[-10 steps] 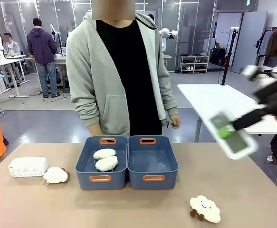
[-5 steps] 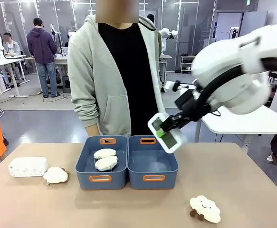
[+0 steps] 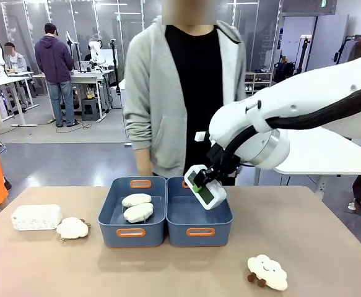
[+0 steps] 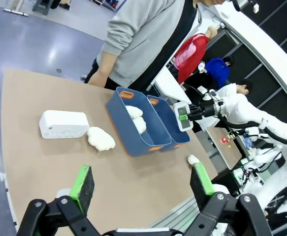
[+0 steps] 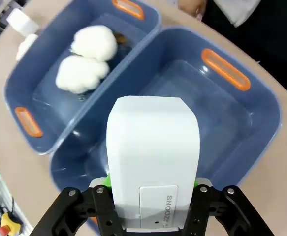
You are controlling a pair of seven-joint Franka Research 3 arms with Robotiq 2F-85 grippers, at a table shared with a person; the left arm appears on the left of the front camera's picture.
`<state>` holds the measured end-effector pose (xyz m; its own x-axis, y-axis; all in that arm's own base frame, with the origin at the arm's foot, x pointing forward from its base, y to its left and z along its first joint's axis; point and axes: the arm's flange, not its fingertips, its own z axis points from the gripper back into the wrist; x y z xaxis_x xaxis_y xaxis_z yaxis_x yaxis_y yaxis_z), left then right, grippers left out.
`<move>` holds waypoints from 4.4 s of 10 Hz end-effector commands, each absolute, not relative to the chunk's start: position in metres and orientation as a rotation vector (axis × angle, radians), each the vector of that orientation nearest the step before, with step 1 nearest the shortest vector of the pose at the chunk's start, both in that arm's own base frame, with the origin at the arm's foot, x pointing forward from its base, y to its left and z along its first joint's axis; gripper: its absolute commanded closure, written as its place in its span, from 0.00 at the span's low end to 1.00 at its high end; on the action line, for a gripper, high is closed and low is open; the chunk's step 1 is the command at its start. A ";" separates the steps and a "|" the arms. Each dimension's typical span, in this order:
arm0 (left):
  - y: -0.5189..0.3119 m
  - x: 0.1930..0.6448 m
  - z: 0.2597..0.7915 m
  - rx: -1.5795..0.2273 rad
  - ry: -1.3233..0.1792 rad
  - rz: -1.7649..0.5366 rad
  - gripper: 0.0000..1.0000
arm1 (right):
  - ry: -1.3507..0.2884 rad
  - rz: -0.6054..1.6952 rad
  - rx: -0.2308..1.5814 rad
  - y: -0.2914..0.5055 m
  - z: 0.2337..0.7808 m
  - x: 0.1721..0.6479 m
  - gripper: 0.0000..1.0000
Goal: Sort the digital clocks into the basket.
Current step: Pick up the Digital clock from the table and place it into the empty Plastic storage basket.
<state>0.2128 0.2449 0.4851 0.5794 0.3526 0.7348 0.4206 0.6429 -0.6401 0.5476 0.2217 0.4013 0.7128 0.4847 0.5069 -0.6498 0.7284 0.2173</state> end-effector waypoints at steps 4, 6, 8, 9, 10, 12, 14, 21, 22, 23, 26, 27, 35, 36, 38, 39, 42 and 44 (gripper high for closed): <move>0.246 0.213 0.487 -0.906 -0.991 -0.048 0.00 | -0.361 0.588 0.354 0.240 0.363 0.562 1.00; 0.246 0.213 0.487 -0.906 -0.991 -0.048 0.00 | -0.337 0.582 0.335 0.240 0.353 0.559 1.00; 0.246 0.213 0.487 -0.906 -0.991 -0.048 0.00 | -0.328 0.585 0.318 0.239 0.350 0.557 0.33; 0.246 0.213 0.487 -0.906 -0.991 -0.048 0.00 | -0.328 0.587 0.320 0.240 0.351 0.555 0.29; 0.246 0.213 0.487 -0.906 -0.991 -0.048 0.00 | -0.329 0.590 0.323 0.240 0.353 0.552 0.13; 0.246 0.213 0.487 -0.906 -0.991 -0.048 0.00 | -0.330 0.592 0.330 0.238 0.356 0.549 0.00; 0.246 0.213 0.487 -0.906 -0.991 -0.048 0.00 | -0.340 0.607 0.351 0.226 0.358 0.540 0.00; 0.246 0.213 0.487 -0.906 -0.991 -0.048 0.00 | -0.335 0.612 0.336 0.240 0.354 0.553 0.00; 0.246 0.213 0.487 -0.906 -0.991 -0.048 0.00 | -0.335 0.612 0.336 0.240 0.354 0.553 0.00; 0.246 0.213 0.487 -0.906 -0.991 -0.048 0.00 | -0.335 0.612 0.336 0.240 0.354 0.553 0.00; 0.246 0.213 0.487 -0.906 -0.991 -0.048 0.00 | -0.387 0.617 0.429 0.225 0.408 0.512 0.00; 0.246 0.213 0.487 -0.906 -0.991 -0.048 0.00 | -0.380 0.614 0.434 0.216 0.423 0.493 0.00; 0.246 0.213 0.487 -0.906 -0.991 -0.048 0.00 | -0.499 0.241 1.001 -0.030 0.451 0.385 0.00; 0.246 0.213 0.487 -0.906 -0.991 -0.048 0.00 | -0.517 0.188 1.055 -0.061 0.439 0.371 0.00; 0.246 0.213 0.487 -0.906 -0.991 -0.048 0.00 | -0.531 0.093 1.173 -0.109 0.410 0.337 0.00; 0.246 0.213 0.487 -0.906 -0.991 -0.048 0.00 | -0.541 0.077 1.194 -0.118 0.399 0.331 0.00; 0.246 0.213 0.487 -0.906 -0.991 -0.048 0.00 | -0.536 0.079 1.214 -0.116 0.381 0.342 0.00; 0.246 0.213 0.487 -0.906 -0.991 -0.048 0.00 | -0.513 0.034 1.200 -0.138 0.392 0.332 0.00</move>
<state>0.2126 0.2451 0.4851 0.5790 0.3533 0.7348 0.4204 0.6429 -0.6403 0.3368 -0.1344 0.3835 0.8880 -0.2385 0.3932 -0.2900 0.3732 0.8813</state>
